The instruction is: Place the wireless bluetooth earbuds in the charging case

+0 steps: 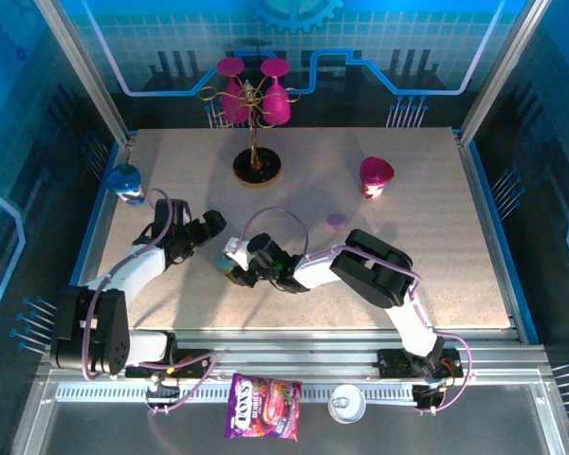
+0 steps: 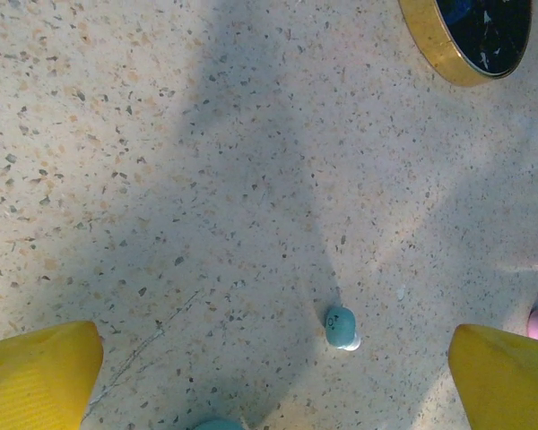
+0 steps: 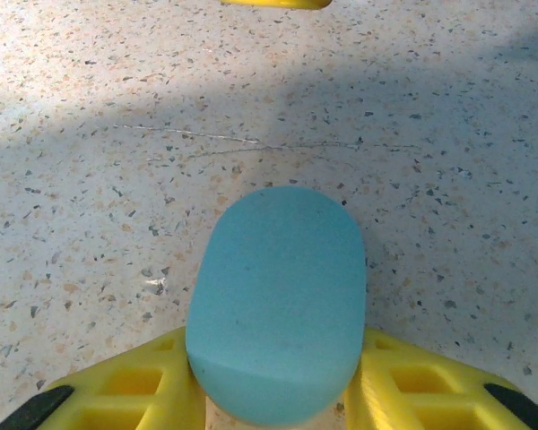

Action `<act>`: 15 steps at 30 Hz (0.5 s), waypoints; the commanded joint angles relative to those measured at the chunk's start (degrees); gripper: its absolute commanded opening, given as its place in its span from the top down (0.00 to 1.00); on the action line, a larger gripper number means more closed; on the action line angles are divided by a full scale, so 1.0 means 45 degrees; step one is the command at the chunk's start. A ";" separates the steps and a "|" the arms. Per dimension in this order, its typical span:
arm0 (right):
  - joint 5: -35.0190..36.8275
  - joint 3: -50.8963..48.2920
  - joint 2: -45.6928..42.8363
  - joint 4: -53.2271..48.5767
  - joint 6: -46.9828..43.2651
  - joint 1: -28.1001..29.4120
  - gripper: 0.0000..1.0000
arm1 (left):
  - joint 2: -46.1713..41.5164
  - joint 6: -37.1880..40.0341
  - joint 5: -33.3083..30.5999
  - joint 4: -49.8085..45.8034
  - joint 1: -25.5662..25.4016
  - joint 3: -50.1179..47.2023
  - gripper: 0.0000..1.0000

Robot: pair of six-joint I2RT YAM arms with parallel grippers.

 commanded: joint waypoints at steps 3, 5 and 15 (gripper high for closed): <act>-0.0307 -0.0489 -0.0540 0.0615 -0.0020 -0.0203 0.63 | -0.0575 0.0278 -0.0115 0.0182 0.0114 -0.0364 0.00; -0.0409 -0.0872 -0.1074 0.0691 -0.0040 -0.0247 0.63 | -0.0807 0.0331 -0.0133 0.0397 0.0113 -0.0513 0.01; -0.2074 -0.3794 -0.5464 -0.0265 -0.0149 -0.1620 0.63 | -0.2127 0.1904 -0.0056 0.3193 -0.0987 -0.1444 0.01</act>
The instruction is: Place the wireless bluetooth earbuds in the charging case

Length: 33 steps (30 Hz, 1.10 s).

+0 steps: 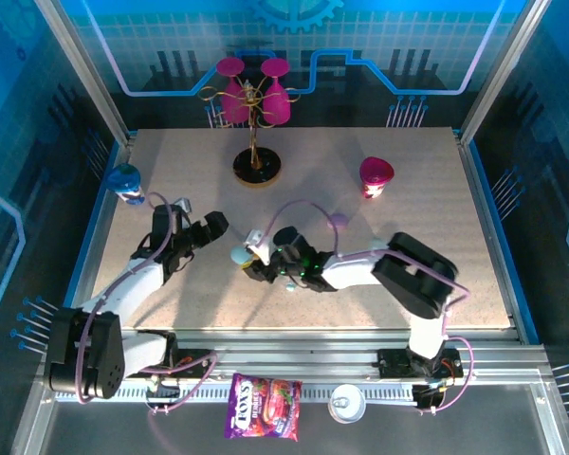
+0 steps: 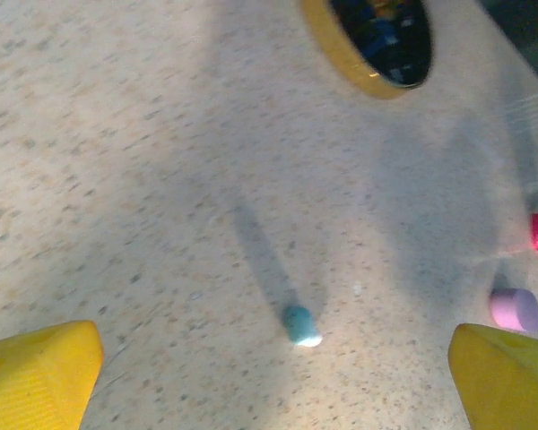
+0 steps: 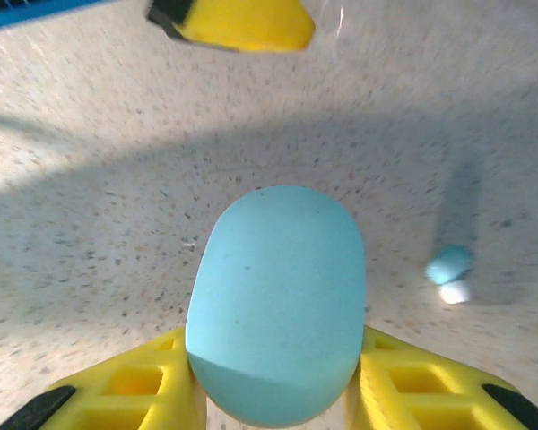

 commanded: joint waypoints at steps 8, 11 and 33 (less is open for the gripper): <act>-0.3078 -0.1683 -0.5785 -0.4389 -0.0301 -0.2717 0.64 | -0.0790 0.3875 0.0608 0.3123 -0.1929 0.0160 0.01; -0.4037 -0.1646 -0.7259 -0.5983 -0.0372 -0.3605 0.66 | -0.0821 0.4846 0.1061 0.3696 -0.2875 0.0339 0.01; -0.9549 0.1071 -1.0676 -1.2625 -0.2482 -0.6160 0.69 | 0.0032 0.6675 1.0939 0.7487 -0.5859 0.0859 0.01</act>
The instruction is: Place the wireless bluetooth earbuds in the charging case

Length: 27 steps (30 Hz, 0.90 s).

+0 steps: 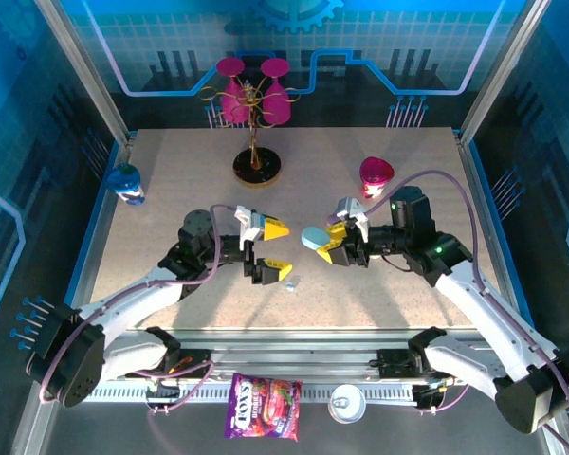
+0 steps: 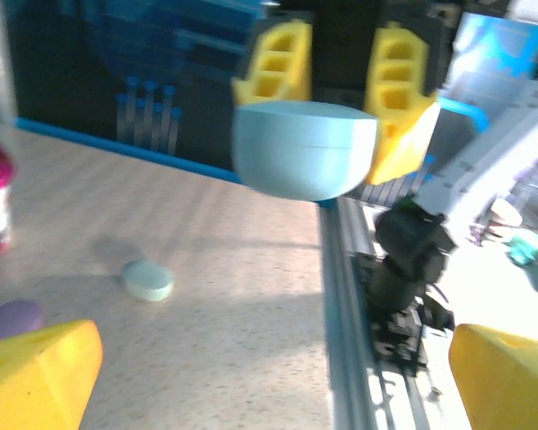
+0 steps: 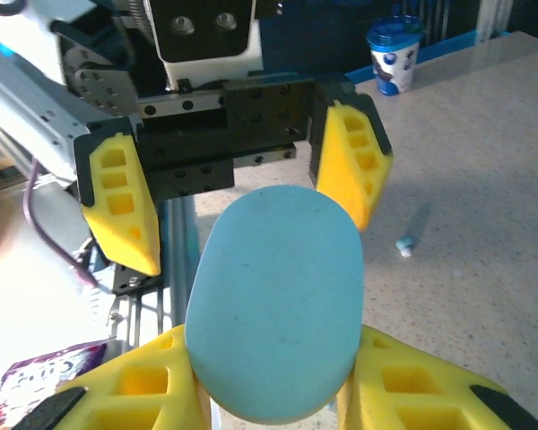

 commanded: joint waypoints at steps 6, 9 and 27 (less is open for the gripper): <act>-0.0964 0.0946 0.0236 -0.1367 -0.1020 0.0527 0.69 | 0.0937 -0.0026 0.1951 0.0827 -0.0839 0.1132 0.02; -0.0890 0.1043 0.0428 -0.1497 -0.1188 0.0766 0.69 | 0.1137 -0.0323 0.2106 0.1278 -0.0974 0.1269 0.07; -0.0753 0.0738 0.0725 -0.0258 -0.0617 0.1115 0.69 | 0.1744 -0.1656 0.1960 0.3390 -0.1140 0.1331 0.40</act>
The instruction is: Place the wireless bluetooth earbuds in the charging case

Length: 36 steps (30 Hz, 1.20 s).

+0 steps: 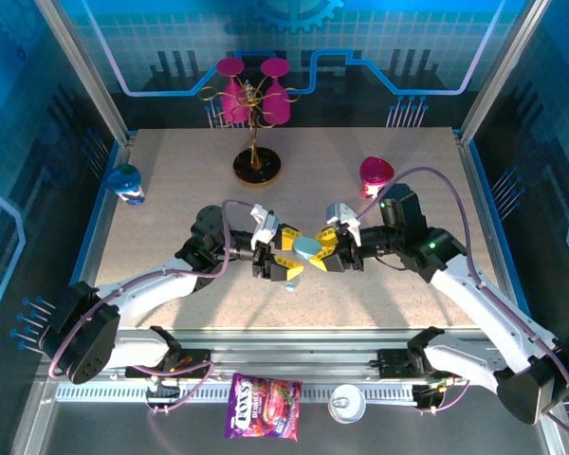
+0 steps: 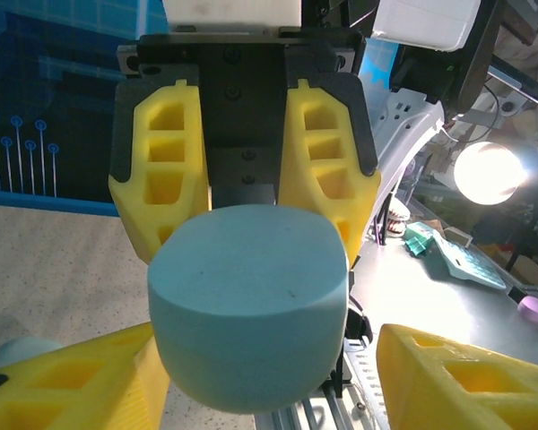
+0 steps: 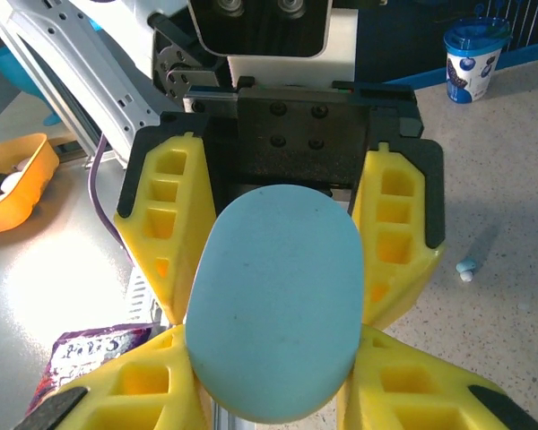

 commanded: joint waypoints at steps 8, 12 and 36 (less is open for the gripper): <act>0.0158 0.0088 0.0188 0.0217 0.0018 0.0272 0.69 | 0.0226 -0.0519 0.0052 0.0968 -0.0116 0.0398 0.42; 0.0290 0.0058 0.0129 0.0227 -0.0031 0.0311 0.69 | 0.0301 -0.0651 0.0003 0.1055 -0.0131 0.0436 0.46; 0.1121 -0.0093 0.0030 -0.0017 -0.0471 0.0472 0.69 | 0.0577 -0.1254 0.0154 0.1694 -0.0121 0.0430 0.61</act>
